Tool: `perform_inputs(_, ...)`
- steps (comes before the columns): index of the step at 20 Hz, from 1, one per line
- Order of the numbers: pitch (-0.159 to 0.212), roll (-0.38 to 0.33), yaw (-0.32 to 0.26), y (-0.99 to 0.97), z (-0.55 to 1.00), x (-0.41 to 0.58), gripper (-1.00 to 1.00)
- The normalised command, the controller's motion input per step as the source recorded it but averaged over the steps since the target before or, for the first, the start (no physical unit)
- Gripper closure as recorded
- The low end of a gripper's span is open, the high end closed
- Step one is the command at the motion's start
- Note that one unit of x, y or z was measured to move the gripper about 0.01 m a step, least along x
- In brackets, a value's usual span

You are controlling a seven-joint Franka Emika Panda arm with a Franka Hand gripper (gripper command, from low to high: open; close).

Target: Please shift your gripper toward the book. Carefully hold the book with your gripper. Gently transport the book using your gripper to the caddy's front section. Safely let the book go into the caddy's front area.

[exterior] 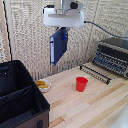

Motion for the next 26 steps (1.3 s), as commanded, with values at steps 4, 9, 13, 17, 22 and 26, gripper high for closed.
perform_inputs(4,0.0,-0.012,-0.119,0.72,0.04,-0.174,1.0)
perform_inputs(9,0.0,-0.008,-0.087,0.76,0.04,-0.235,1.0)
perform_inputs(13,0.006,0.0,-0.094,0.72,0.08,-0.209,1.0)
perform_inputs(17,0.001,0.0,-0.132,0.67,0.11,-0.092,1.0)
perform_inputs(22,0.0,0.0,-0.166,0.66,0.09,-0.004,1.0)
perform_inputs(26,0.0,0.0,-0.168,0.65,0.12,0.0,1.0)
